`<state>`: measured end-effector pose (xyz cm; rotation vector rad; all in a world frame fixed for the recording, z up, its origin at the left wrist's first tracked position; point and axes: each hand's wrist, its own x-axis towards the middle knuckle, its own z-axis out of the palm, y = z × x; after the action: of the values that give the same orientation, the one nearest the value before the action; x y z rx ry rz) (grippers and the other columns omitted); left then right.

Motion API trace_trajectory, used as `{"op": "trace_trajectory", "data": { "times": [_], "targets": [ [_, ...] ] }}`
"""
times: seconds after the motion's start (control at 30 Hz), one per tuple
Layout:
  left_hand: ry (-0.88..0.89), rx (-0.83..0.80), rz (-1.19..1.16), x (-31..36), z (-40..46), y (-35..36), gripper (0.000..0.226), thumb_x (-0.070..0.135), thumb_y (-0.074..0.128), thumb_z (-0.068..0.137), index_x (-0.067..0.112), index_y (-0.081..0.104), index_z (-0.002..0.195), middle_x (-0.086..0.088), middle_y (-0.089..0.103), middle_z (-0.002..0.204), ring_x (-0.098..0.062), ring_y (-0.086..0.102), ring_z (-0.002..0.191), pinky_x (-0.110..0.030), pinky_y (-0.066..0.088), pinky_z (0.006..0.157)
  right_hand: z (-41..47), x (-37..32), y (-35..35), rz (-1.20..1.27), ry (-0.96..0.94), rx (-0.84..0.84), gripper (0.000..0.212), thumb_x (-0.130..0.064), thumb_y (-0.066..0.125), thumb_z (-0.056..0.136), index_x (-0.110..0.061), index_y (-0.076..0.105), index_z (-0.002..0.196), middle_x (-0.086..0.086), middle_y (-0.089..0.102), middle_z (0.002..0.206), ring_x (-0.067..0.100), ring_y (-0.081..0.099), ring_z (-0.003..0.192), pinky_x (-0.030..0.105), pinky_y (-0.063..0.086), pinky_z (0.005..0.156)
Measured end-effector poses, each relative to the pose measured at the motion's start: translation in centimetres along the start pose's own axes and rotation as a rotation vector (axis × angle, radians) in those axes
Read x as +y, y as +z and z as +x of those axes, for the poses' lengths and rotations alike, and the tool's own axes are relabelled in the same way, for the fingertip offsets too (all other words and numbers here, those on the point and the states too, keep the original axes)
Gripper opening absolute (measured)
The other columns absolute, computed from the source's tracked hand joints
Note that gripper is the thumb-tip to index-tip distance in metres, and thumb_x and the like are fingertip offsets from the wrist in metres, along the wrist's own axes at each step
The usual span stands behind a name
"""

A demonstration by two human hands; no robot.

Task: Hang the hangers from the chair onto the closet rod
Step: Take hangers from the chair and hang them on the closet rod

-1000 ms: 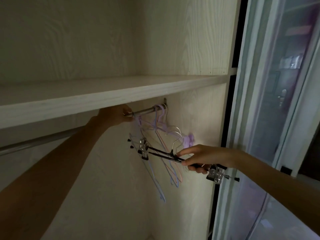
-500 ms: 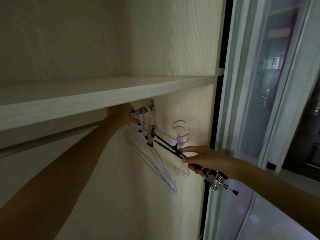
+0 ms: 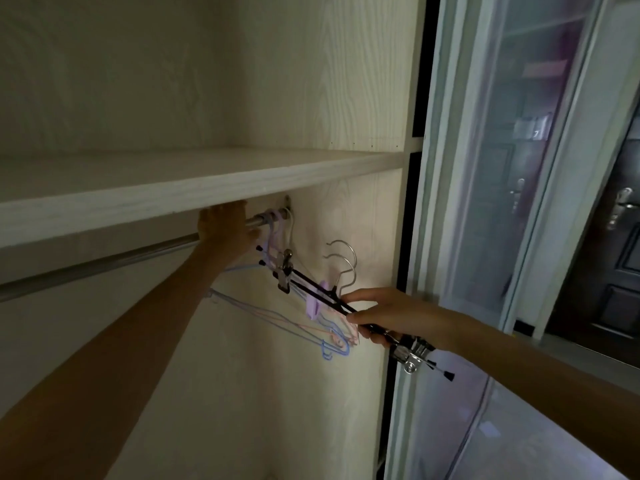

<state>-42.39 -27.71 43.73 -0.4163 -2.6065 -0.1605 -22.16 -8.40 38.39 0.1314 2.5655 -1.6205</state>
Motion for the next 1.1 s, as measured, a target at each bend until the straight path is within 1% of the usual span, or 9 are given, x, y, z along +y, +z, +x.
{"op": "trace_trajectory", "data": {
  "times": [0.07,0.17,0.3,0.4,0.5,0.63,0.8,0.97,1.1],
  "targets": [
    [-0.07,0.181,-0.187,-0.7,-2.4,-1.4,0.052,0.038,0.059,0.086,0.012,0.05,0.13,-0.015,0.052,0.133,-0.033,0.044,0.126,-0.043,0.038,0.102,-0.7,0.0,0.1,0.001,-0.002,-0.019,0.024,-0.016,0.059,0.091,-0.039,0.06,0.098,0.0,0.057,0.058,0.011,0.047,0.047,0.02,0.04,0.044],
    [-0.144,0.346,-0.553,-1.0,-8.1,-3.2,0.022,0.035,0.055,0.088,0.019,0.066,0.096,0.0,0.068,0.1,-0.024,0.063,0.095,-0.035,0.05,0.082,-1.4,0.0,0.7,0.042,-0.001,-0.05,0.02,-0.017,0.057,0.092,-0.035,0.061,0.1,0.0,0.057,0.06,0.009,0.046,0.045,0.018,0.04,0.043],
    [-0.282,-0.119,-0.84,-0.4,-15.8,-3.9,0.034,0.044,0.054,0.088,0.022,0.07,0.067,0.01,0.07,0.065,-0.008,0.065,0.057,-0.026,0.051,0.065,-1.2,0.5,3.8,0.086,-0.022,-0.047,0.019,-0.018,0.049,0.096,-0.013,0.062,0.108,0.002,0.057,0.06,0.011,0.047,0.043,0.021,0.039,0.044],
    [-0.449,-0.549,-1.037,0.4,-19.6,-2.8,0.038,0.046,0.053,0.09,0.014,0.07,0.078,0.001,0.071,0.076,-0.009,0.067,0.06,-0.025,0.053,0.069,-1.0,1.1,7.4,0.08,-0.046,-0.076,0.024,-0.016,0.045,0.097,-0.001,0.061,0.107,0.001,0.057,0.059,0.012,0.046,0.044,0.024,0.035,0.046],
    [-0.599,-0.474,-1.24,0.6,-22.2,-1.9,0.032,0.043,0.056,0.089,0.013,0.069,0.088,-0.004,0.072,0.086,-0.011,0.069,0.071,-0.029,0.055,0.075,-1.5,1.7,10.8,0.098,-0.092,-0.143,0.019,-0.015,0.044,0.098,-0.01,0.062,0.103,0.004,0.057,0.064,0.012,0.047,0.045,0.022,0.039,0.042],
    [-0.685,-0.389,-1.305,-0.2,-25.0,-0.5,0.029,0.029,0.055,0.093,0.005,0.067,0.104,-0.007,0.069,0.1,-0.012,0.066,0.079,-0.025,0.054,0.072,-1.8,3.2,13.9,0.194,-0.097,-0.179,0.014,-0.018,0.05,0.097,-0.015,0.059,0.107,0.008,0.063,0.068,0.016,0.056,0.05,0.024,0.046,0.049],
    [-0.8,-0.375,-1.316,-1.6,-26.2,0.2,0.017,0.02,0.052,0.095,0.009,0.064,0.09,-0.003,0.07,0.083,-0.009,0.067,0.069,-0.025,0.054,0.071,-0.7,3.9,15.2,0.143,-0.09,-0.191,0.02,-0.02,0.053,0.094,-0.009,0.059,0.11,0.012,0.067,0.075,0.027,0.066,0.063,0.033,0.054,0.067],
    [-0.887,-0.35,-1.355,-4.9,-25.2,0.2,0.018,0.012,0.053,0.094,0.007,0.061,0.079,-0.001,0.069,0.064,-0.004,0.065,0.046,-0.018,0.054,0.051,2.0,4.7,14.0,0.141,-0.03,-0.056,0.028,-0.01,0.043,0.098,-0.003,0.053,0.123,0.004,0.063,0.056,0.009,0.061,0.039,0.013,0.044,0.041],
    [-0.905,-0.363,-1.279,-8.1,-23.0,-0.6,0.016,0.014,0.056,0.092,0.009,0.064,0.08,-0.003,0.069,0.075,-0.008,0.067,0.06,-0.024,0.054,0.064,4.8,2.1,12.5,-0.03,-0.152,0.124,0.027,-0.013,0.047,0.097,-0.01,0.059,0.121,0.006,0.062,0.059,0.008,0.053,0.032,0.016,0.043,0.038]
  ]
}}
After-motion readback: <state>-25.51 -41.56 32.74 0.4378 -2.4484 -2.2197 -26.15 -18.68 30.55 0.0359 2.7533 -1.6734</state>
